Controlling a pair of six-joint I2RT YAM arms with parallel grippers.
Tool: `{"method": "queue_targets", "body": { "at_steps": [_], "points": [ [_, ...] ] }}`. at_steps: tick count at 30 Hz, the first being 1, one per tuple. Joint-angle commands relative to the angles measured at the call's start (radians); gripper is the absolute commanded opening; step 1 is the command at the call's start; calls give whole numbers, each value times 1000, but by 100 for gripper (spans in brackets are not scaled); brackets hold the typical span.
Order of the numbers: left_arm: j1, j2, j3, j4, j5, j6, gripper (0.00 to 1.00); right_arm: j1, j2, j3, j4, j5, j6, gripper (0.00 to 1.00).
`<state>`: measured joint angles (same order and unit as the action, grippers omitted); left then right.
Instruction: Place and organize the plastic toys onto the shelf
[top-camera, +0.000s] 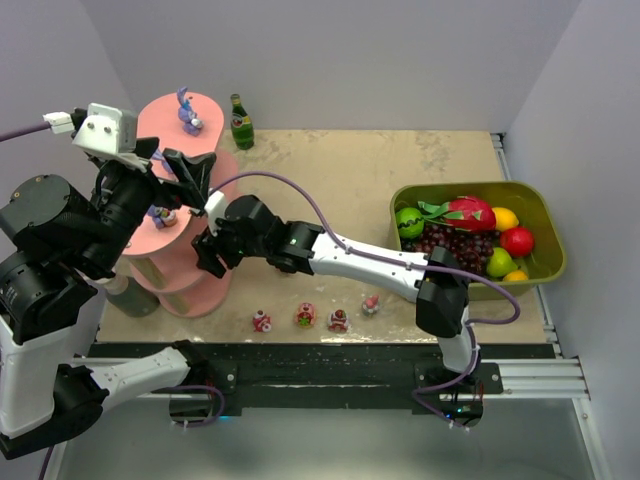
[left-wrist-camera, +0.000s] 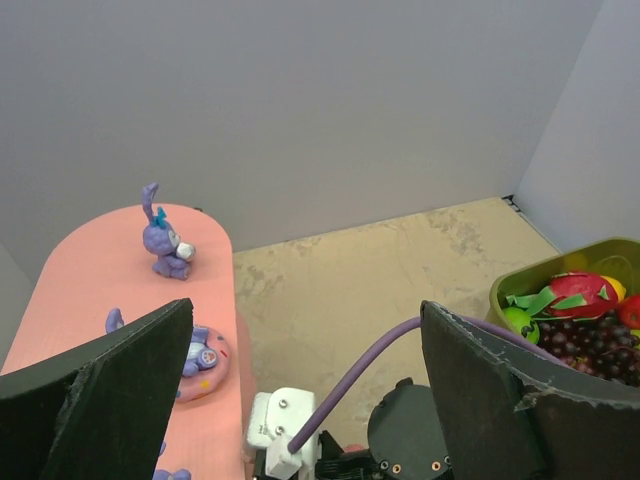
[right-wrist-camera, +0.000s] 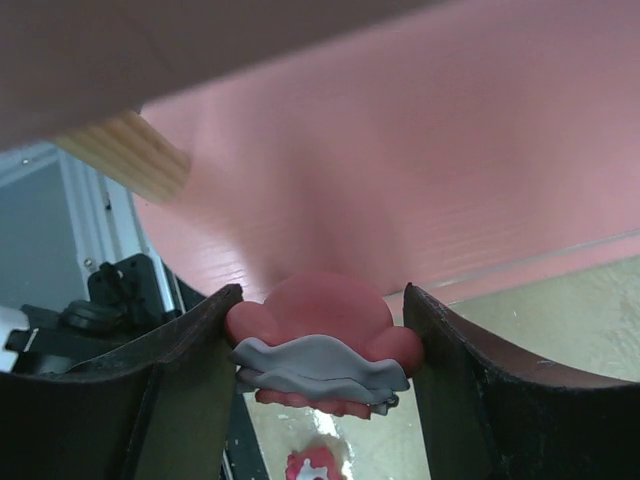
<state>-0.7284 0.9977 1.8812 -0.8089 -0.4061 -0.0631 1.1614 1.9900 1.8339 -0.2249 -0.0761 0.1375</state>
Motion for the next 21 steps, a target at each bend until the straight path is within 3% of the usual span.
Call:
{"method": "queue_targets", "body": {
  "at_steps": [1, 21],
  "points": [
    [4, 4, 25, 0, -17, 11, 99, 21, -20, -4, 114, 58, 10, 12],
    [4, -1, 15, 1, -31, 9, 99, 77, -60, -191, 346, 151, 24, 13]
  ]
}}
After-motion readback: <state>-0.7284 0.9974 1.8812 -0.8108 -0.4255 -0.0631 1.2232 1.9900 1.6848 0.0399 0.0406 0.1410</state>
